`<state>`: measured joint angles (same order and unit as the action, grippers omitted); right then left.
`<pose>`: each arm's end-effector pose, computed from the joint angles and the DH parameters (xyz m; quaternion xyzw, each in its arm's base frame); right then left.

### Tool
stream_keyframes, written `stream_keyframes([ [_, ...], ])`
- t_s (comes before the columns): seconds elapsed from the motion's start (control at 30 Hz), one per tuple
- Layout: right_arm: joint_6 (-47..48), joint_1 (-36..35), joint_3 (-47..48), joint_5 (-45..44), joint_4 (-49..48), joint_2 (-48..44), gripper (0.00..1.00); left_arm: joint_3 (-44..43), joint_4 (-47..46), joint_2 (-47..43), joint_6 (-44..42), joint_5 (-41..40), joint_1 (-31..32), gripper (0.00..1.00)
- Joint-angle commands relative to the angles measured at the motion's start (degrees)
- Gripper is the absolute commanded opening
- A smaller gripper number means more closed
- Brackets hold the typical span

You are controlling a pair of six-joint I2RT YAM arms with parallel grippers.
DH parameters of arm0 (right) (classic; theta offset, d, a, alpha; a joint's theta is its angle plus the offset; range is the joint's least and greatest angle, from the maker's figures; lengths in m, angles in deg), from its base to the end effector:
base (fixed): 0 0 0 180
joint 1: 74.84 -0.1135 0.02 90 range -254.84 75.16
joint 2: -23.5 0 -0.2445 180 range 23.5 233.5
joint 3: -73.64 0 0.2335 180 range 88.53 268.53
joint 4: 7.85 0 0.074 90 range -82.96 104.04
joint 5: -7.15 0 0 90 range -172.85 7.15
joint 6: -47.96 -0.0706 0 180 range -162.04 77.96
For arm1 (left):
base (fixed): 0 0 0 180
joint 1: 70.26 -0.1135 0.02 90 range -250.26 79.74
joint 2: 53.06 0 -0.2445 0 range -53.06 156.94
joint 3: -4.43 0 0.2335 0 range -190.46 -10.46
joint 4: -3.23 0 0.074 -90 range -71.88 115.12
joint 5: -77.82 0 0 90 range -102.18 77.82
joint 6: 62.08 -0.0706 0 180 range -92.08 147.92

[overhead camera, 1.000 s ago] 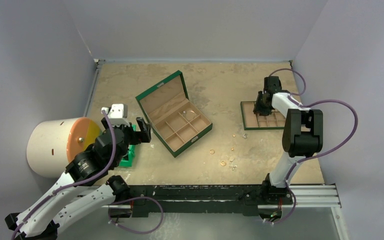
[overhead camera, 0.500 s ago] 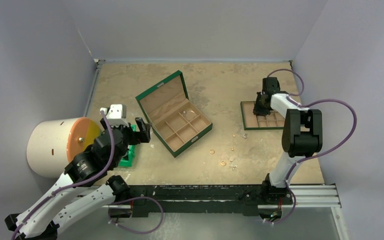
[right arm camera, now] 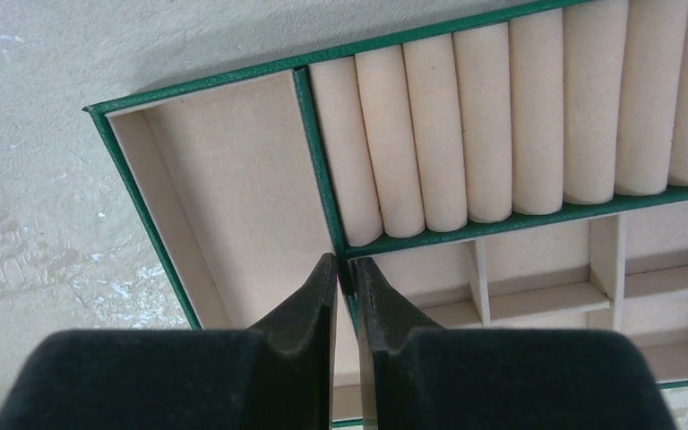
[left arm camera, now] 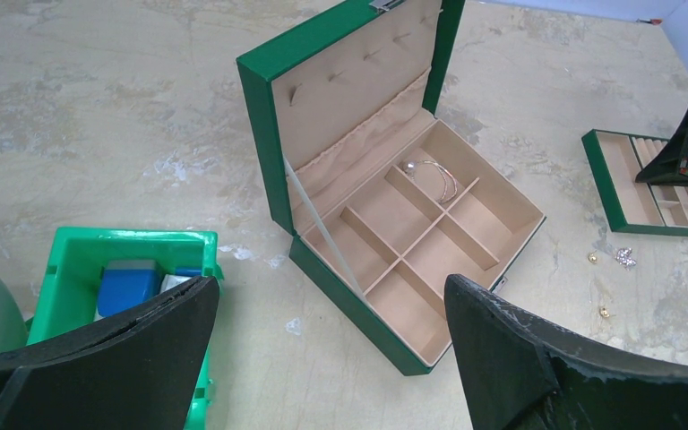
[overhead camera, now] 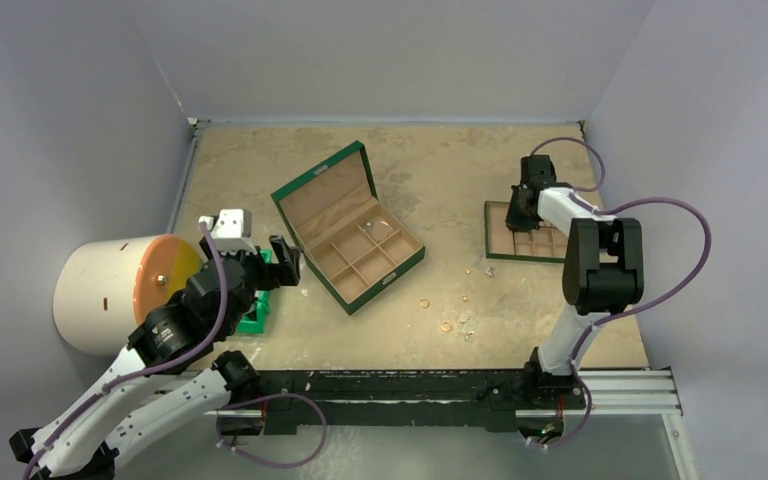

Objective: Organize the mixed jewelry

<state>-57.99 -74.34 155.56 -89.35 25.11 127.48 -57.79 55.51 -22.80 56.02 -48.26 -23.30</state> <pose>0.3780 -0.0113 0.1450 0.1531 0.9400 -0.0132 0.3046 0.1190 -0.0665 0.3148 -0.0467 0.7988 -0.1293 0.5856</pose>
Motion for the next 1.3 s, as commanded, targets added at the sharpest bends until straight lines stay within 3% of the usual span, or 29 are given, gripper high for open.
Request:
stream_keyframes([
  [0.0, 0.6, -2.1, 0.1, -4.3, 1.6, 1.0, 0.00, -0.7, -1.5, -0.8, 0.6, -0.7, 0.1, 0.97],
  [0.33, 2.2, -6.0, 3.3, -10.6, 4.2, -4.2, 0.00, -0.8, -1.5, -0.9, 0.6, -0.8, 0.1, 0.97],
  [0.7, 4.7, -10.5, 7.5, -11.6, 8.2, -11.5, 0.00, -0.8, -1.5, -1.6, 0.7, -1.1, 0.1, 0.97],
  [1.03, 5.0, -20.6, 11.5, -7.9, 10.2, -17.6, 0.00, -0.9, -1.5, -1.7, 0.7, -1.3, 0.1, 0.97],
  [1.27, 4.8, -30.9, 15.3, -6.6, 11.0, -16.4, 0.00, -0.9, -1.4, -2.8, 1.0, -2.0, 0.1, 0.96],
])
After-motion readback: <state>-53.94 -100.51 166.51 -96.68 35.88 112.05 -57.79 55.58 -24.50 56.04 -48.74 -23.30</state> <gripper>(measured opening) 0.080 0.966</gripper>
